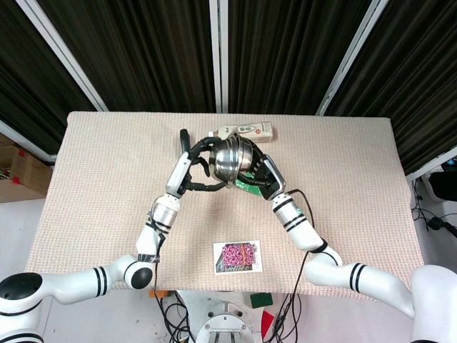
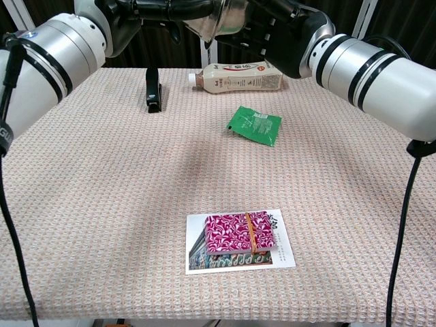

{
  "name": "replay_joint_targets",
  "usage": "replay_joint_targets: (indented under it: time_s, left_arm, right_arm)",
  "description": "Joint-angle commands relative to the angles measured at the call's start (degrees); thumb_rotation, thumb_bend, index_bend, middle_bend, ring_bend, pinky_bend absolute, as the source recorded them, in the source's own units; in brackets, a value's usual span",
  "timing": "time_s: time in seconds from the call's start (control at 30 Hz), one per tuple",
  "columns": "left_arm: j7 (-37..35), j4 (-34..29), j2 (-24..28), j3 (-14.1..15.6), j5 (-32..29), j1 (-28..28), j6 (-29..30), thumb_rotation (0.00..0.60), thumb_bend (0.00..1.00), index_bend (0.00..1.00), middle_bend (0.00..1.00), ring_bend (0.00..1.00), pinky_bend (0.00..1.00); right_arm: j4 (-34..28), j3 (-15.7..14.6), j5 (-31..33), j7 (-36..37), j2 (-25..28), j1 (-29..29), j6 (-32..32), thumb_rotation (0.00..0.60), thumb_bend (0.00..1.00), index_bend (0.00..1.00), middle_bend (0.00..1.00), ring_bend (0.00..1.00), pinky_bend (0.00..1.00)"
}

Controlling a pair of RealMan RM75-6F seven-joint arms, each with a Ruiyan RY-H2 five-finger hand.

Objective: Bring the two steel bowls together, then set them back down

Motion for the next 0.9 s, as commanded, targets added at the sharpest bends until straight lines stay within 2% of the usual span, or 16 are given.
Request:
replay_joint_targets:
  time_s: [0.03, 0.27, 0.57, 0.9]
  left_arm:
    - [-0.1, 0.0, 0.3, -0.2, 0.0, 0.4, 0.6, 0.600, 0.19, 0.60, 0.57, 0.51, 0.64]
    - [-1.7, -0.6, 2.5, -0.7, -0.6, 2.2, 1.3, 0.600, 0.19, 0.60, 0.58, 0.51, 0.64]
    - [-1.5, 0.0, 1.3, 0.1, 0.4, 0.7, -0.2, 0.600, 0.20, 0.60, 0.58, 0.52, 0.64]
    - [-4.0, -1.1, 3.9, 0.4, 1.5, 2.6, 1.3, 0.600, 0.20, 0.61, 0.59, 0.53, 0.65]
  right_arm:
    - [0.1, 0.0, 0.0, 0.6, 0.2, -0.4, 0.6, 0.600, 0.16, 0.68, 0.53, 0.43, 0.32]
    - [-0.9, -0.3, 0.0, 1.2, 2.2, -2.2, 2.3, 0.600, 0.16, 0.68, 0.53, 0.44, 0.32]
    - [-0.5, -0.6, -0.9, 1.1, 0.2, 0.2, 0.7, 0.600, 0.17, 0.68, 0.53, 0.44, 0.32]
    - [-1.5, -1.1, -0.1, 2.2, 2.7, -3.1, 3.6, 0.600, 0.18, 0.68, 0.53, 0.44, 0.32]
